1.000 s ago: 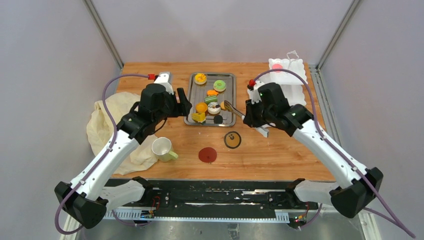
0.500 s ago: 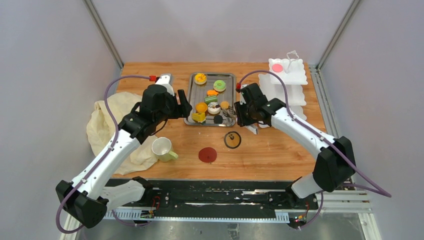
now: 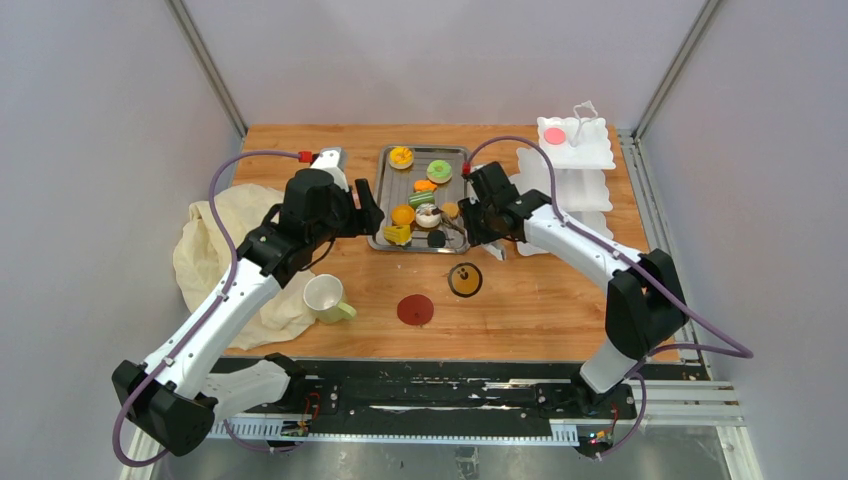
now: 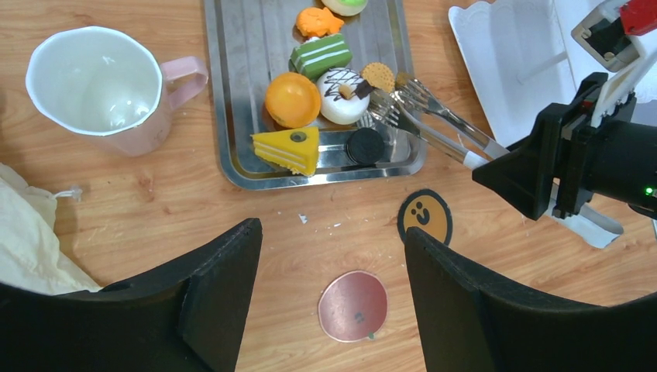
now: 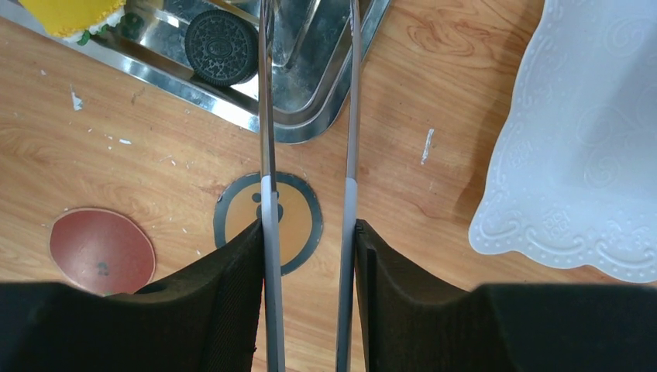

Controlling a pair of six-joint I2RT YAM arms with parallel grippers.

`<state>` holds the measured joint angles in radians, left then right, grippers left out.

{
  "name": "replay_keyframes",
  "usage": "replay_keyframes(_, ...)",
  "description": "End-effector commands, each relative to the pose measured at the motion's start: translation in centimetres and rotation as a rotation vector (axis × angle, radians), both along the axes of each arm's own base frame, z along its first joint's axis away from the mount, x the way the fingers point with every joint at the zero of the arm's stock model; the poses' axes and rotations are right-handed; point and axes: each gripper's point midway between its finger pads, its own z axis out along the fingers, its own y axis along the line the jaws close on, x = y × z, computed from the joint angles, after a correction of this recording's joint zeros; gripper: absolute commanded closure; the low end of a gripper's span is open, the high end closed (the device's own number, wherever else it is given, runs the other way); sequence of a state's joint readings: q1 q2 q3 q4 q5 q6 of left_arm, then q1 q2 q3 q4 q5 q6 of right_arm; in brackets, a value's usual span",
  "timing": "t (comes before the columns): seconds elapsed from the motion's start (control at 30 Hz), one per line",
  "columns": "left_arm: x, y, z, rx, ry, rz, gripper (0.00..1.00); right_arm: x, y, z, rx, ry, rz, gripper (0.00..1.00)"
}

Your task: Serve the afternoon tea

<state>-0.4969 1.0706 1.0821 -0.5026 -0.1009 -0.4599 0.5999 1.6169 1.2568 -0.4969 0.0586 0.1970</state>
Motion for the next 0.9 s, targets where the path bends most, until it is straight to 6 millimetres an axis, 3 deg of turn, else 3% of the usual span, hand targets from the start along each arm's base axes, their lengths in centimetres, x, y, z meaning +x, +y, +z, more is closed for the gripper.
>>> replay_keyframes(0.0, 0.7, 0.3, 0.3, -0.004, -0.022, 0.015, 0.28, 2.1, 0.9, 1.4, -0.001, -0.074, -0.007, 0.57)
replay_keyframes(0.4, 1.0, 0.4, 0.2, 0.004, -0.021, 0.013, 0.28, 4.0, 1.3, 0.7, -0.042, -0.087, -0.021, 0.57)
replay_keyframes(0.53, 1.0, 0.4, 0.1, 0.002, -0.017, 0.012, 0.28, 3.9, 1.2, 1.1, -0.037, -0.094, -0.019, 0.69)
replay_keyframes(0.67, 0.9, 0.3, 0.1, -0.006, -0.016, 0.008, 0.28, 3.4, 0.9, 3.2, -0.017, -0.122, -0.023, 0.78)
replay_keyframes(0.87, 0.9, 0.2, 0.4, -0.017, -0.023, 0.003, 0.28, 2.1, 0.0, 8.0, 0.046, -0.207, -0.021, 0.85)
